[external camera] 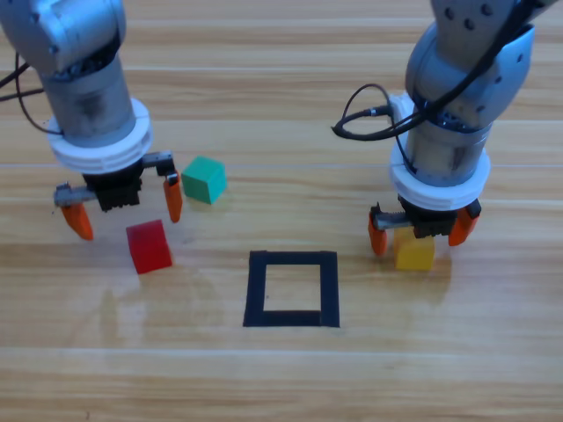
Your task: Stack the blocks in the rectangular block: red at the bottom, yellow in the middle, green on top
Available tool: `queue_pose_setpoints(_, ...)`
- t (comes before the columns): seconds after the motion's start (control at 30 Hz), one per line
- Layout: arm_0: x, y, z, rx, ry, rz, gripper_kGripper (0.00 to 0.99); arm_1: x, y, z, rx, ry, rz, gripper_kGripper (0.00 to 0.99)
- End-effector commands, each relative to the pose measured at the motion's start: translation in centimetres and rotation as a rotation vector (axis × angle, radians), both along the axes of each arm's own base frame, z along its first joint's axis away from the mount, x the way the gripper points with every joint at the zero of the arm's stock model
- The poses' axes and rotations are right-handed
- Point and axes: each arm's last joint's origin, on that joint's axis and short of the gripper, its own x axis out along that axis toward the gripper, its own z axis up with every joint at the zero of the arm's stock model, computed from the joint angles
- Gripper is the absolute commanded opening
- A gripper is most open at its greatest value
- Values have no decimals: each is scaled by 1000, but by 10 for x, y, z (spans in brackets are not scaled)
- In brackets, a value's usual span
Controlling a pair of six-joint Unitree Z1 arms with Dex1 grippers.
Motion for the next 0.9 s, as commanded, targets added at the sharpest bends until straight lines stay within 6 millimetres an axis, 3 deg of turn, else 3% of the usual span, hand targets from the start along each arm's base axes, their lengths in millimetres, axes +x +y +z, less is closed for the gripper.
queue_pose_setpoints(0.03, -6, 6, -10, -22, -5, 45, 971, 15, -4, -29, -76, 55, -23, 939)
queue_pose_setpoints(0.13, -9, 6, -13, -23, -7, 62, 971, 15, -4, -26, -74, 51, -23, 920)
queue_pose_setpoints(0.27, -14, 3, -16, -22, -9, 71, 943, 15, -3, -28, -54, 74, -19, 727)
queue_pose_setpoints(0.4, -14, -3, -21, -18, -13, 63, 974, 13, -2, -27, -34, 97, 3, 354)
queue_pose_setpoints(0.53, -13, -11, -31, -5, -4, 46, 977, 11, -2, -27, -22, 124, 20, 207)
queue_pose_setpoints(0.73, -11, -20, -40, 0, 6, 25, 969, 12, -8, -24, 6, 156, 25, 187)
queue_pose_setpoints(0.9, -10, -25, -45, 5, 12, 15, 916, 3, -20, 16, 33, 79, 49, 187)
